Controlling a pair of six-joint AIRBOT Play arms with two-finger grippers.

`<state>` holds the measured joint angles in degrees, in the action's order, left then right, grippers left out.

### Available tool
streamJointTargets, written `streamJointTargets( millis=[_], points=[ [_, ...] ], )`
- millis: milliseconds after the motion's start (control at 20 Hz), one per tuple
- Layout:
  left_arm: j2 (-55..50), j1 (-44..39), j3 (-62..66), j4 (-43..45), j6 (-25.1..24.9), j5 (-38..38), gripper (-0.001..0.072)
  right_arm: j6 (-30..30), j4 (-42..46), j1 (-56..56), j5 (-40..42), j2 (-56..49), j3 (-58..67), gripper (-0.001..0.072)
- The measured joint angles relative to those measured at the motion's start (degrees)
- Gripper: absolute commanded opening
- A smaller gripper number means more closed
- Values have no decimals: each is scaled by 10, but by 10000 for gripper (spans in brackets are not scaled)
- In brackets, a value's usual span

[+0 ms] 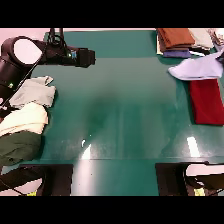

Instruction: Fold the shirts.

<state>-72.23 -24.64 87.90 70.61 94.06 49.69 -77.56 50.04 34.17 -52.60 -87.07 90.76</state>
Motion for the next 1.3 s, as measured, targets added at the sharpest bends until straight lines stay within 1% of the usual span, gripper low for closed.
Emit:
streamJointTargets(
  millis=[250,400,550,750,1000,1050,1100,1200,1250,1300],
  points=[
    [0,0,0,-1,5,-2,24,10,-18,24,53,3,39,15],
    [0,0,0,-1,5,0,23,12,-16,27,59,8,57,15],
    [0,0,0,-1,6,5,24,7,9,28,49,22,55,15],
    [0,0,0,-2,6,8,24,-16,62,29,31,74,-6,15],
    [0,0,0,-2,5,9,24,-48,144,36,-8,161,-139,18],
    [0,0,0,-2,5,9,24,-52,153,41,-17,177,-166,28],
    [0,0,0,-2,5,9,24,-55,161,47,-27,195,-194,93],
    [0,0,0,-2,5,9,24,-59,173,64,-44,226,-245,371],
    [0,0,0,-2,5,9,24,-61,176,73,-51,240,-268,473],
    [0,0,0,-2,3,9,24,-62,179,83,-57,254,-289,489]
  ],
)
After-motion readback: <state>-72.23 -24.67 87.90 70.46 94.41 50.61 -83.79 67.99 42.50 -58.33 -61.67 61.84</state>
